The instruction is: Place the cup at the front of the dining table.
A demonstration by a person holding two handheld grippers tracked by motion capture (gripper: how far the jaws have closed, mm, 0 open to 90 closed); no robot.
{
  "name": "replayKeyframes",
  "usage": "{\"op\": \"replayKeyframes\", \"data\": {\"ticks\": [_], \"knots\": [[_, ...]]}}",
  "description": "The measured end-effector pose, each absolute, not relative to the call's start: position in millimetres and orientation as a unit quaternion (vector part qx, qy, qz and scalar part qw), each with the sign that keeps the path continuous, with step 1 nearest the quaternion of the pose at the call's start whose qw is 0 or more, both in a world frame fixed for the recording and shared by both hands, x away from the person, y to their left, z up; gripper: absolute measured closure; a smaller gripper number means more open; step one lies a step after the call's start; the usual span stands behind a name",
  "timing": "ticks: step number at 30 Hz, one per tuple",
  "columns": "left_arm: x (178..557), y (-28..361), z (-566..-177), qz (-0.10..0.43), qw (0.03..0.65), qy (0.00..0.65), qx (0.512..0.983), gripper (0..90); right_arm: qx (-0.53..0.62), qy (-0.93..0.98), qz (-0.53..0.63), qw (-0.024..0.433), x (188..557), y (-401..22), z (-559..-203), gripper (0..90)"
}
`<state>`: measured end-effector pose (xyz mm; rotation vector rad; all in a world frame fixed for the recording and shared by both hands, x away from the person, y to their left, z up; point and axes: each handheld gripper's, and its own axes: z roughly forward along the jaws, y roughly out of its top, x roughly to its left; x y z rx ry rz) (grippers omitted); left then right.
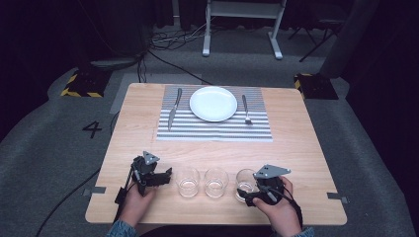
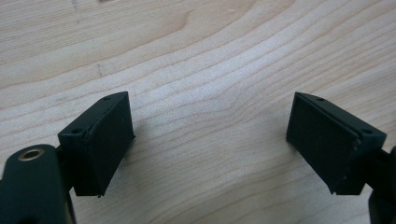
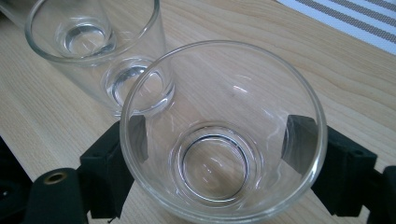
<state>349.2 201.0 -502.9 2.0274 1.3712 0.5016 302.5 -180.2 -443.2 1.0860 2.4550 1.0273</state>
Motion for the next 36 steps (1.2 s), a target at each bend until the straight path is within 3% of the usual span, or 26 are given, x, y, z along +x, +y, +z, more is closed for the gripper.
{"op": "replayKeyframes", "data": {"ticks": [20,36], "knots": [[349,201,-503,0.19,0.316,0.521,0.77,15.0,0.376,0.833,0.375,0.158,316,-184,-413,19.9],[349,201,-503,0.191,0.315,0.521,0.77,15.0,0.379,0.818,0.395,0.177,351,-178,-385,19.9]]}}
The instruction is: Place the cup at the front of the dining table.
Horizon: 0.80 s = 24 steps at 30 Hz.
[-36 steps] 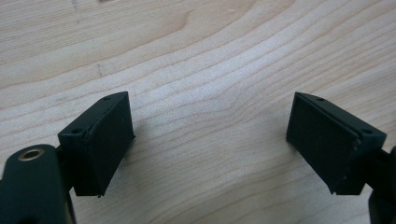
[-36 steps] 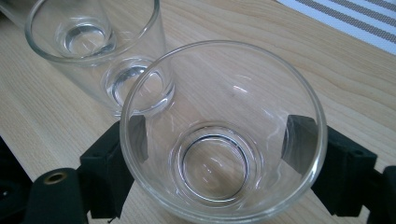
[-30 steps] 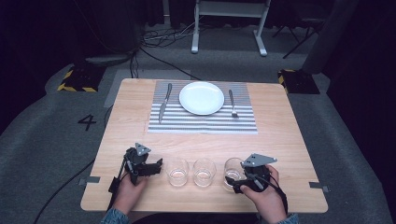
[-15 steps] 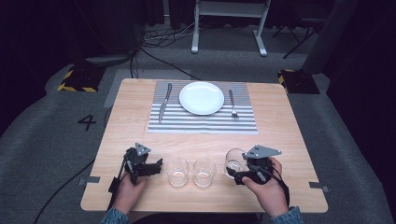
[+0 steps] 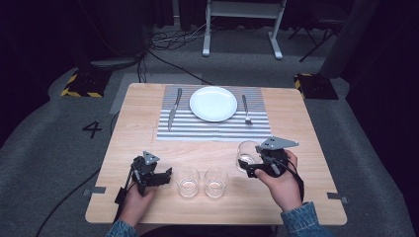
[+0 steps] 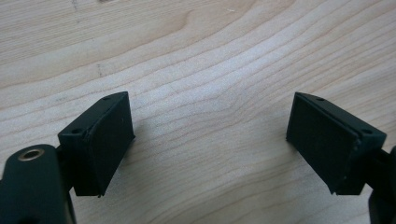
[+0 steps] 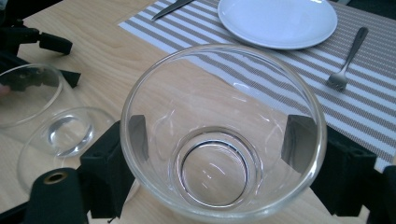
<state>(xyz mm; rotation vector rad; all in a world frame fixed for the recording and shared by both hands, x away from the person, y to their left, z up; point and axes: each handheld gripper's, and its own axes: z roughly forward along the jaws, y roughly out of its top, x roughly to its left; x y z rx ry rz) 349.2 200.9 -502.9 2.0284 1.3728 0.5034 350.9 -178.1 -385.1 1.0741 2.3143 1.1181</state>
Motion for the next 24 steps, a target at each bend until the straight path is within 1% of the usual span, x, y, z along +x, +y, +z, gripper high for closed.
{"op": "replayKeyframes", "data": {"ticks": [5,11,24], "knots": [[349,201,-503,0.191,0.316,0.52,0.77,15.0,0.381,0.811,0.4,0.195,366,-172,-375,19.9],[349,201,-503,0.19,0.316,0.521,0.77,15.0,0.375,0.812,0.401,0.195,382,-160,-366,19.9],[349,201,-503,0.19,0.316,0.521,0.77,15.0,0.379,0.812,0.402,0.188,415,-140,-358,19.9]]}}
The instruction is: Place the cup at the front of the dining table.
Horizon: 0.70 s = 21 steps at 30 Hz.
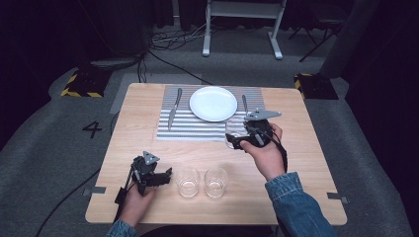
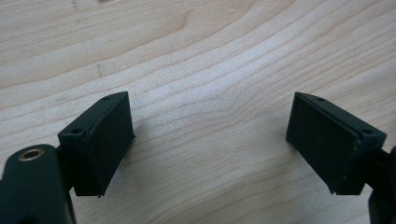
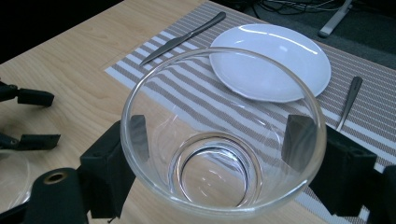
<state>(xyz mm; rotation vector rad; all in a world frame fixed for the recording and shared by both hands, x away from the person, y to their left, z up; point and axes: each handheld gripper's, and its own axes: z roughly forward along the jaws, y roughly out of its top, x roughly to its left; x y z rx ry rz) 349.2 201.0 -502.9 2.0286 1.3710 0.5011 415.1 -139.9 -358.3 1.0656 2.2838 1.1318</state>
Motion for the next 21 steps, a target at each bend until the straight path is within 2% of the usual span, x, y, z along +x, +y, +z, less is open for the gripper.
{"op": "replayKeyframes", "data": {"ticks": [7,21], "knots": [[349,201,-503,0.19,0.316,0.521,0.77,15.0,0.372,0.818,0.392,0.199,440,-119,-350,19.9],[349,201,-503,0.19,0.316,0.521,0.77,15.0,0.371,0.818,0.392,0.2,469,-87,-345,19.9]]}}
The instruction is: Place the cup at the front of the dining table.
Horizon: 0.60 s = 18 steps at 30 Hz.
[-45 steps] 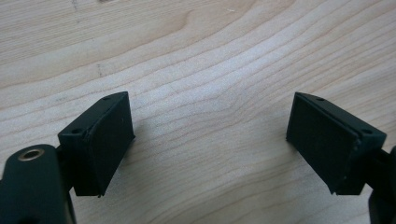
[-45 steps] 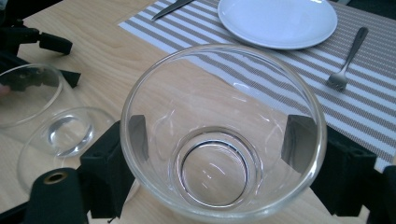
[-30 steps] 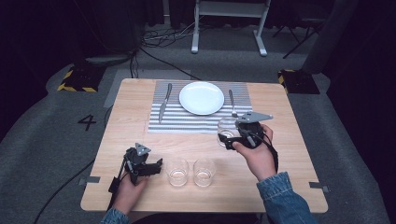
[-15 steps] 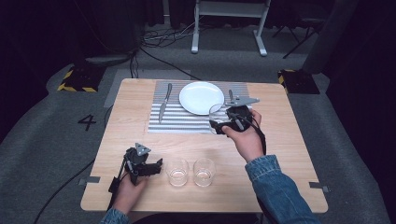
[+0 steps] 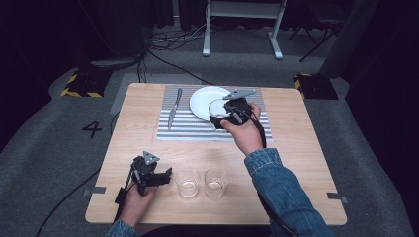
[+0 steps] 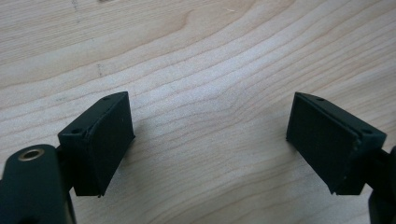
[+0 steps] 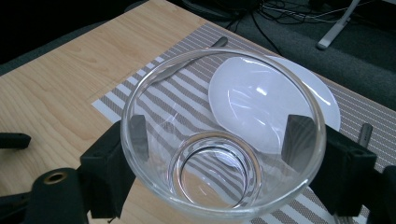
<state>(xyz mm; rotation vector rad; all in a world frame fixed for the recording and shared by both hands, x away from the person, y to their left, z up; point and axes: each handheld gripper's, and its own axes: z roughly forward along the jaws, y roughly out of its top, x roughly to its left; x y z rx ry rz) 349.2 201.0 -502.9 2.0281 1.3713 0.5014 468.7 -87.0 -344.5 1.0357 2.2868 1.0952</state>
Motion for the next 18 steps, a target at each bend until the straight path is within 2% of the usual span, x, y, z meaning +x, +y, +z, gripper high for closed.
{"op": "replayKeyframes", "data": {"ticks": [8,18], "knots": [[349,201,-503,0.19,0.316,0.521,0.769,15.0,0.387,0.81,0.397,0.192,486,-72,-347,19.9],[349,201,-503,0.192,0.316,0.521,0.77,15.0,0.373,0.823,0.375,0.206,506,-48,-349,19.9]]}}
